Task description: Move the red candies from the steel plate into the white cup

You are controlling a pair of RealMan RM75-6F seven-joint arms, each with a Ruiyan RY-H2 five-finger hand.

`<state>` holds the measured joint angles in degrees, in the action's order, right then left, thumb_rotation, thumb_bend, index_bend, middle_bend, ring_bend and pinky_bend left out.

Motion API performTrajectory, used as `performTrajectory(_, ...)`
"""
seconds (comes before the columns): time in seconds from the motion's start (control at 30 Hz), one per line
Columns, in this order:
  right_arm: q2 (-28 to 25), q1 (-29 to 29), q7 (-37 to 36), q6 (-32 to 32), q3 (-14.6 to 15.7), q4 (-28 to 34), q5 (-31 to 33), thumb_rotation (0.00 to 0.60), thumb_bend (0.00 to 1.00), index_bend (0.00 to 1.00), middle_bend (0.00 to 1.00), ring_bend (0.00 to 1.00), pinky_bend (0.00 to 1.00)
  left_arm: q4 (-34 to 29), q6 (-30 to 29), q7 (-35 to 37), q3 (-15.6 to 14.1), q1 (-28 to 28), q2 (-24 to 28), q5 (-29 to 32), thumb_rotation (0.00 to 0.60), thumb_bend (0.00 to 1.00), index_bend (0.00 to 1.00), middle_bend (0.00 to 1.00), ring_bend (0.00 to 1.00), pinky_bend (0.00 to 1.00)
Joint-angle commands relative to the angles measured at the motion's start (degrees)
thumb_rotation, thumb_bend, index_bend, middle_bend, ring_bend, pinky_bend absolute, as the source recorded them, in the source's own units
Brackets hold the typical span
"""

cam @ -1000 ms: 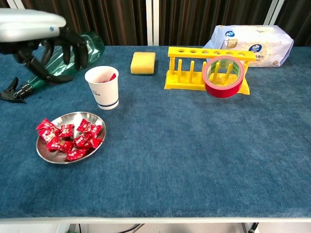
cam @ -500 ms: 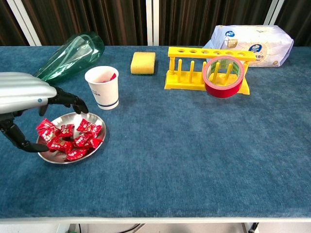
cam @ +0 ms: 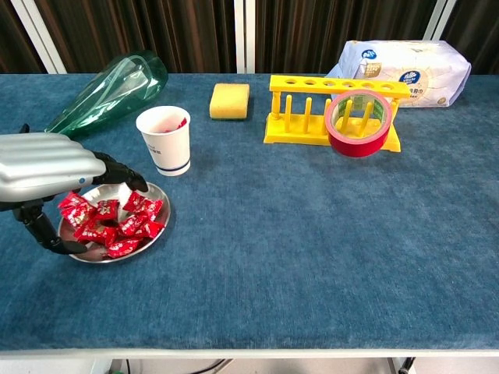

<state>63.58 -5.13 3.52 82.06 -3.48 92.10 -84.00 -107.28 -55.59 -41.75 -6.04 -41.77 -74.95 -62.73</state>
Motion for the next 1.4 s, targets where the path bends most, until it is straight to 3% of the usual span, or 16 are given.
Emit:
performTrajectory(0.03,0.1,0.0,0.1,0.1,0.1,0.1,-0.1,0.600,0.20,0.00,0.00,0.00,0.00,-0.1,-0.9,-2.5,-0.1,-0.2,-0.1,1.0,0.539,0.18,0.16,0.18,0.15,0.40)
performTrajectory(0.33,-0.1,-0.2,0.0,-0.6,0.4,0.3,-0.4,0.600,0.20,0.00,0.00,0.00,0.00,-1.0,-1.3,-7.1,-0.9,-0.9,0.5,5.2,0.540,0.18,0.22,0.23,0.17,0.42)
performTrajectory(0.47,0.1,0.0,0.4,-0.1,0.2,0.2,-0.1,0.600,0.20,0.00,0.00,0.00,0.00,0.4,-2.9,-8.8,-1.2,-0.6,-0.9,4.8,0.594,0.19,0.24,0.26,0.19,0.44)
performTrajectory(0.7,0.3,0.1,0.5,0.3,-0.1,0.1,0.2,0.600,0.20,0.00,0.00,0.00,0.00,0.5,-3.4,-10.9,-1.8,-0.6,-1.6,5.8,0.600,0.20,0.30,0.31,0.23,0.47)
performTrajectory(1.4,0.2,0.1,0.4,0.3,-0.1,0.1,0.1,0.600,0.20,0.00,0.00,0.00,0.00,3.2,-2.4,-7.2,-1.8,-0.1,-3.7,1.7,0.600,0.28,0.48,0.50,0.44,0.57)
